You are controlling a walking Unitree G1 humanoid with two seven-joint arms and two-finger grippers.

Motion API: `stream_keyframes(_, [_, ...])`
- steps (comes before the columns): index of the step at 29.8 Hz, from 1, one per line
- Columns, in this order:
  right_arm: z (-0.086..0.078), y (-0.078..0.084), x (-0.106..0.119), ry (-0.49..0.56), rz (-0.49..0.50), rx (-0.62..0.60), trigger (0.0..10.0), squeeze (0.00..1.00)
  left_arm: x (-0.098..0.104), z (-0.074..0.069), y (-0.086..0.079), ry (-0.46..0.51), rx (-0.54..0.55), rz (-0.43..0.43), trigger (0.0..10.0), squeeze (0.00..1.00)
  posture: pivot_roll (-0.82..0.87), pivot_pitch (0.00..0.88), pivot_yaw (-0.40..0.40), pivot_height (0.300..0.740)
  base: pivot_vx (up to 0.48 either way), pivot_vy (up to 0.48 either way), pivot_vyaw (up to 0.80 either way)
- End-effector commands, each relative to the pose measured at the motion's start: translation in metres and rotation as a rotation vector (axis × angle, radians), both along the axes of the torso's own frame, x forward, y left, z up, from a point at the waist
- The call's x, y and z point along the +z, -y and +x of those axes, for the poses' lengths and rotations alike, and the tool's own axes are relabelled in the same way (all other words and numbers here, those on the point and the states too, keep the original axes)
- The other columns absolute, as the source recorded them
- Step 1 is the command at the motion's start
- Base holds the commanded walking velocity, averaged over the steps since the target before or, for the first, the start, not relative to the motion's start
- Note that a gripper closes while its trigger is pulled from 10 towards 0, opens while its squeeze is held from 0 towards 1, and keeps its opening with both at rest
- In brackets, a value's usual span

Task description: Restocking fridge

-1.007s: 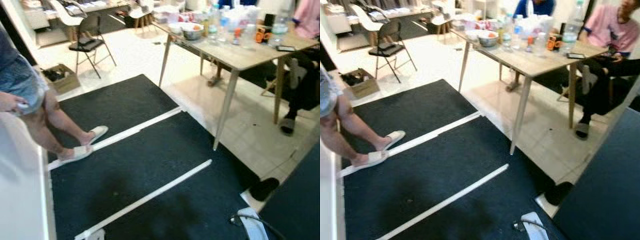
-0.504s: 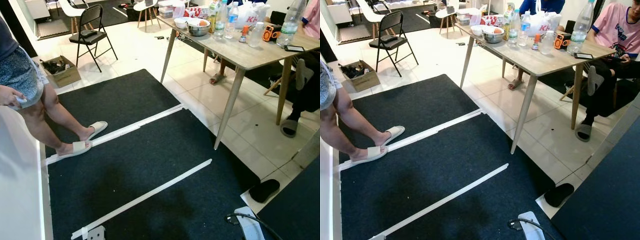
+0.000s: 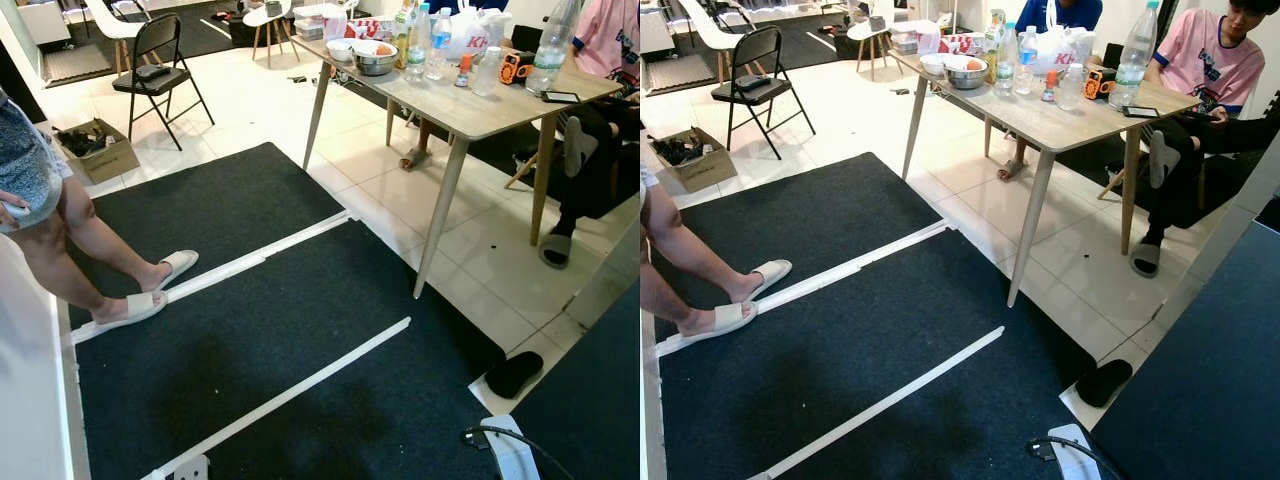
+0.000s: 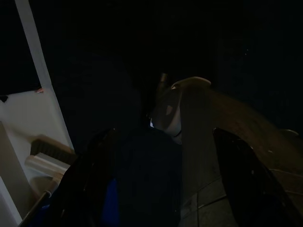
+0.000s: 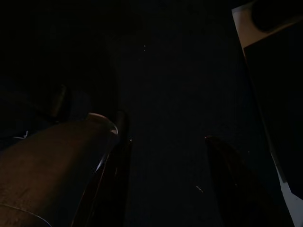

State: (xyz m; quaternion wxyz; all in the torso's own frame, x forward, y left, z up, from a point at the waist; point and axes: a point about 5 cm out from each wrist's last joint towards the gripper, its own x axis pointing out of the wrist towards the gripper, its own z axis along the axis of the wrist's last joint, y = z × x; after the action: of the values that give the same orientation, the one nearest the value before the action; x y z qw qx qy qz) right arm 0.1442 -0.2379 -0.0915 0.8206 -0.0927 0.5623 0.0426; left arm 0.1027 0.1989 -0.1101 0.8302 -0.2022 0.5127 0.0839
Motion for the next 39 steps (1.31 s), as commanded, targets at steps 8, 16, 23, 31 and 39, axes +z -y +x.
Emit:
stream_keyframes(8, [0.0008, -0.0033, -0.0006, 0.011, 0.002, -0.013, 10.0, 0.00, -0.0001, -0.0018, -0.0028, -0.010, -0.015, 0.011, 10.0, 0.00, -0.01, 0.000, 0.034, 0.740, 0.000, 0.000, 0.00])
stream_keyframes(16, [0.0016, -0.0063, -0.0011, 0.006, 0.006, -0.006, 10.0, 0.00, -0.0001, -0.0020, -0.0029, -0.011, -0.016, 0.011, 10.0, 0.00, -0.01, 0.000, 0.035, 0.740, 0.000, 0.000, -0.30])
stream_keyframes(23, [0.0017, -0.0074, -0.0013, 0.004, 0.011, -0.008, 10.0, 0.00, -0.0002, -0.0021, -0.0029, -0.011, -0.016, 0.011, 10.0, 0.00, -0.01, 0.000, 0.035, 0.740, 0.000, 0.000, -0.79])
stream_keyframes(31, [0.0060, -0.0033, 0.0012, 0.025, -0.005, -0.016, 10.0, 0.00, -0.0001, -0.0018, -0.0028, -0.010, -0.014, 0.008, 10.0, 0.00, -0.01, 0.000, 0.037, 0.740, 0.000, 0.000, -0.40])
stream_keyframes(39, [0.0038, -0.0064, -0.0004, 0.017, -0.004, -0.011, 10.0, 0.00, -0.0001, -0.0018, -0.0030, -0.011, -0.015, 0.010, 10.0, 0.00, -0.01, 0.000, 0.036, 0.740, 0.000, 0.000, 0.00])
